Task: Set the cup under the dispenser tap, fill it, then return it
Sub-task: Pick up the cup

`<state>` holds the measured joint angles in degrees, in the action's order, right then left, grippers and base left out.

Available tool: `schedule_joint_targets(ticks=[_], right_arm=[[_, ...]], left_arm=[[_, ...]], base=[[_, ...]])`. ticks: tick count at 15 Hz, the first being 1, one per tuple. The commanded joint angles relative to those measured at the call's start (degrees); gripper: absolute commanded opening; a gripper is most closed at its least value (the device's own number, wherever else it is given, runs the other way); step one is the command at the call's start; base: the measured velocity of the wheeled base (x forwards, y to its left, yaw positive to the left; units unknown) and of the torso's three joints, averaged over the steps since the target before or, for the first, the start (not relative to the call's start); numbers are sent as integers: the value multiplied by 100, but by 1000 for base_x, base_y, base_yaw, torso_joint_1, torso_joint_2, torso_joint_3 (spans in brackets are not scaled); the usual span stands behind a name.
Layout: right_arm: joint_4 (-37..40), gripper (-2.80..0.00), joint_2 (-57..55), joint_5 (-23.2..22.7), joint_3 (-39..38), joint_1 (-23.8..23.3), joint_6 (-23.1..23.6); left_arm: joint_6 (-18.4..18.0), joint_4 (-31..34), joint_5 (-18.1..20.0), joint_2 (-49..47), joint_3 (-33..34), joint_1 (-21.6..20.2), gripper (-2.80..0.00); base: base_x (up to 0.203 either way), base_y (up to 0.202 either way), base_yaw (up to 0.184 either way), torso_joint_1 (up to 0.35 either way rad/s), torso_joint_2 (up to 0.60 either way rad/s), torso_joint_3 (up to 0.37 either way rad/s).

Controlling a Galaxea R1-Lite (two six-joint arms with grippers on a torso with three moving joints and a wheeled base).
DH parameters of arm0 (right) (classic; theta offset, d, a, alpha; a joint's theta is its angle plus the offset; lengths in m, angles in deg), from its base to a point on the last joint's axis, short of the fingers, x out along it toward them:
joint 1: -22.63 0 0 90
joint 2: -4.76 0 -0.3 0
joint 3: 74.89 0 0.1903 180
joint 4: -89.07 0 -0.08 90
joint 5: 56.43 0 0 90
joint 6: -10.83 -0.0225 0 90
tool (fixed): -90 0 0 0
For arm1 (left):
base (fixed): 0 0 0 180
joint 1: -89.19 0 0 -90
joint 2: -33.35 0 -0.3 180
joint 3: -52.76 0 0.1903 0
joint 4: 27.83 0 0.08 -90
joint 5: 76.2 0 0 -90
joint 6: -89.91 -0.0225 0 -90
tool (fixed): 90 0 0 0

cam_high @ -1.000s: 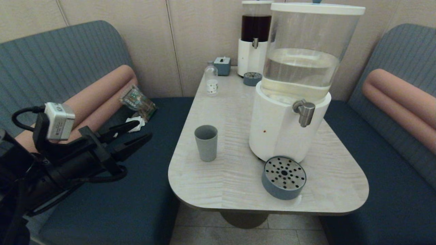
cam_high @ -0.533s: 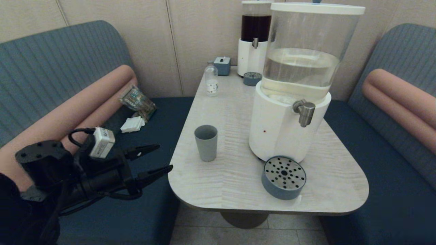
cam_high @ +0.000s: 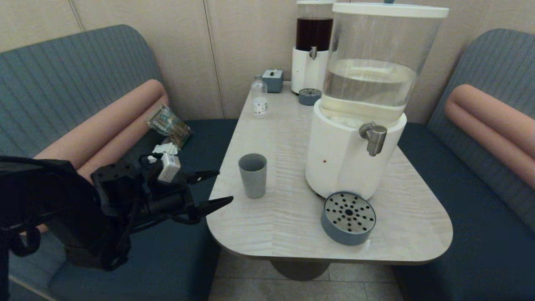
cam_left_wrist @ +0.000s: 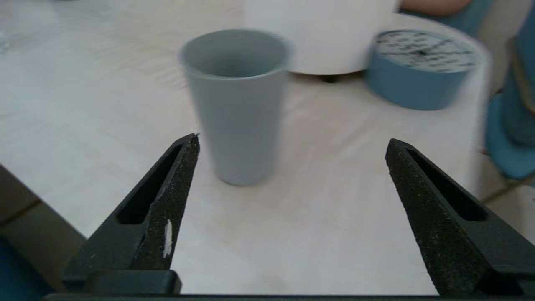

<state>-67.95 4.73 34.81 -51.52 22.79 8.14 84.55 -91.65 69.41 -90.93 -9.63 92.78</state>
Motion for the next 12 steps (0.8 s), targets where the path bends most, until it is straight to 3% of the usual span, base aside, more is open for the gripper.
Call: schedule_joint_targets(ticks=[1,5,12], right_arm=[[-5,-280,-6,-2,-9,2,-3],[1,-280,-6,-2,-9,2,-3],[1,-280,-6,-2,-9,2,-3]], left_arm=[[13,-48,21,-786,-745,44,0],[67,-48,-29,-1391,-1687,56,0],[287,-48,-128,-1843,-2326,568,0]], base=[[0,0,0,0,0,0],[0,0,0,0,0,0],[0,0,0,0,0,0]])
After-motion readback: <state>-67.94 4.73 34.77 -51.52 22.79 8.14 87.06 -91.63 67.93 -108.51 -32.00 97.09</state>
